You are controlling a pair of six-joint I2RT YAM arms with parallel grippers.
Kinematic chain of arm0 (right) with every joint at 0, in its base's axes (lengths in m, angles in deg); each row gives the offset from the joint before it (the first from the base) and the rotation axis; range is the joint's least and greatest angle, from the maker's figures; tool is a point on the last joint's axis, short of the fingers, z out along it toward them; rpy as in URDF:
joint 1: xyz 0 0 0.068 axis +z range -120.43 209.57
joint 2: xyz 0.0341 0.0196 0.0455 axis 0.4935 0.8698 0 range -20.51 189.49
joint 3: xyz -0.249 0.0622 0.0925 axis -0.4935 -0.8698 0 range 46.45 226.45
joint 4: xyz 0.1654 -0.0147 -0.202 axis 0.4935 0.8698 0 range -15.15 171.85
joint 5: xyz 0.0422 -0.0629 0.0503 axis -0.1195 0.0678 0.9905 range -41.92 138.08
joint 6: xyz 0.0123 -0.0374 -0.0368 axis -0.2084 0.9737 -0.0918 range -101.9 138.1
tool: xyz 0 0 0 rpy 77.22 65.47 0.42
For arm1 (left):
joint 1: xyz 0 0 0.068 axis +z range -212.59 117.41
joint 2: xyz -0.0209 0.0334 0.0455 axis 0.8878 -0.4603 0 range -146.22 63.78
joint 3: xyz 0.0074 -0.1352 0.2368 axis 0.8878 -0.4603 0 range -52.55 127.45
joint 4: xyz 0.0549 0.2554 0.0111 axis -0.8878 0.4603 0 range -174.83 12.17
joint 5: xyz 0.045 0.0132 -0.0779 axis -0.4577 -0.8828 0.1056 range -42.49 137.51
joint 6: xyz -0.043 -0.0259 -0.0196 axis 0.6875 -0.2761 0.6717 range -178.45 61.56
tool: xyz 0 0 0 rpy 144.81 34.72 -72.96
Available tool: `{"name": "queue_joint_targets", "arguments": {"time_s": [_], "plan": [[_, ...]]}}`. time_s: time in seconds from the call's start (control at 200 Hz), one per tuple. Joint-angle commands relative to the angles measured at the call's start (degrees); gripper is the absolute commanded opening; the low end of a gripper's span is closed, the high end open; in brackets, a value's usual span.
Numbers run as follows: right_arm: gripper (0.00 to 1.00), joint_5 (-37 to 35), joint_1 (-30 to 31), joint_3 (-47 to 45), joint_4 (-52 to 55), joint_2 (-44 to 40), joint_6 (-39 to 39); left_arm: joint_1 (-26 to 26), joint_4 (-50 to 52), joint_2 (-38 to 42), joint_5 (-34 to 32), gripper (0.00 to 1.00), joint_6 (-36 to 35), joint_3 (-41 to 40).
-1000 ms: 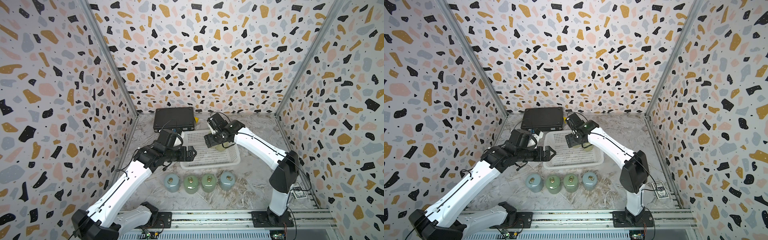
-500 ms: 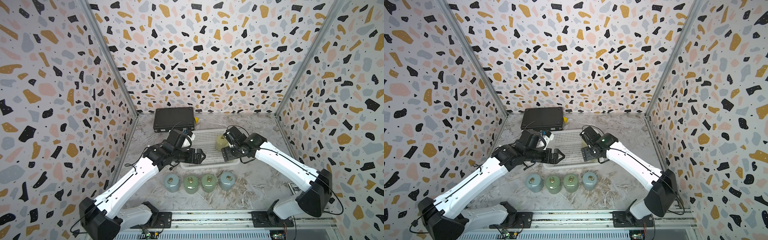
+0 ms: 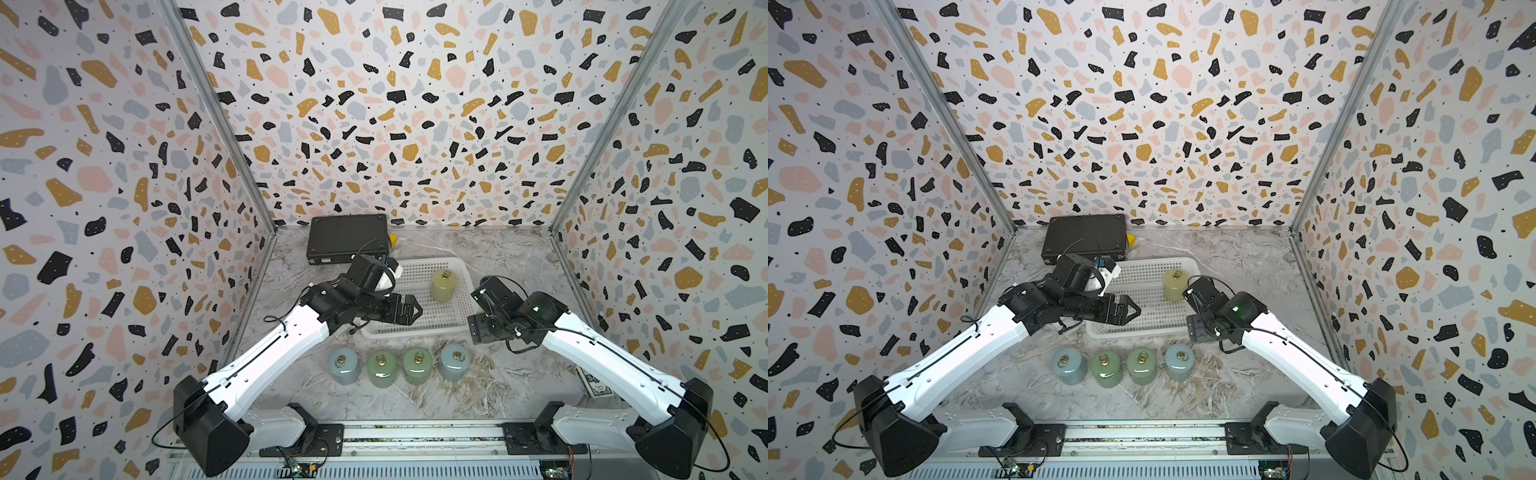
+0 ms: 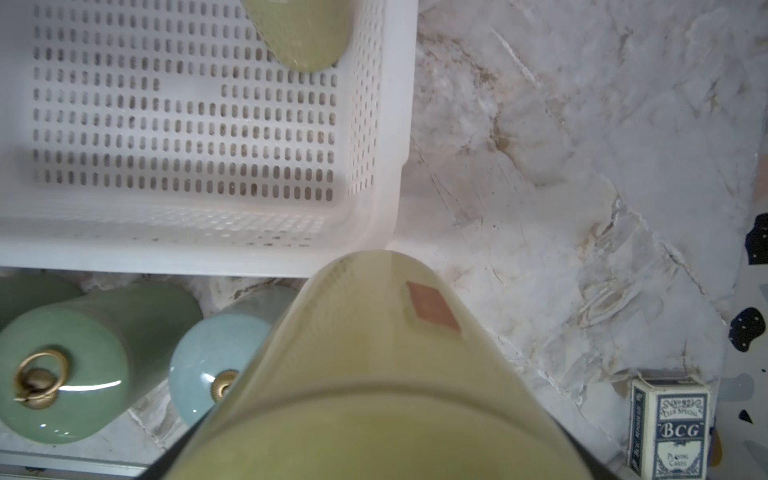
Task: Take the tea canister out of the basket
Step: Place the tea canister at the center of the board.
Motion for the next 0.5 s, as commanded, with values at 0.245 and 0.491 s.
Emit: {"name": "queue_joint_targets", "arguments": {"time_s": [0.245, 0.491], "plan": [[0.74, 0.66, -0.28, -11.28, -7.67, -4.05, -4.2, -0.72, -0.31, -0.46, 0.18, 1.0, -0.55, 2.25], [0.75, 1.9, -1.24, -16.61, -13.18, -3.39, -4.36, -0.84, 0.97, 0.04, -0.64, 1.0, -0.39, 2.3]]}}
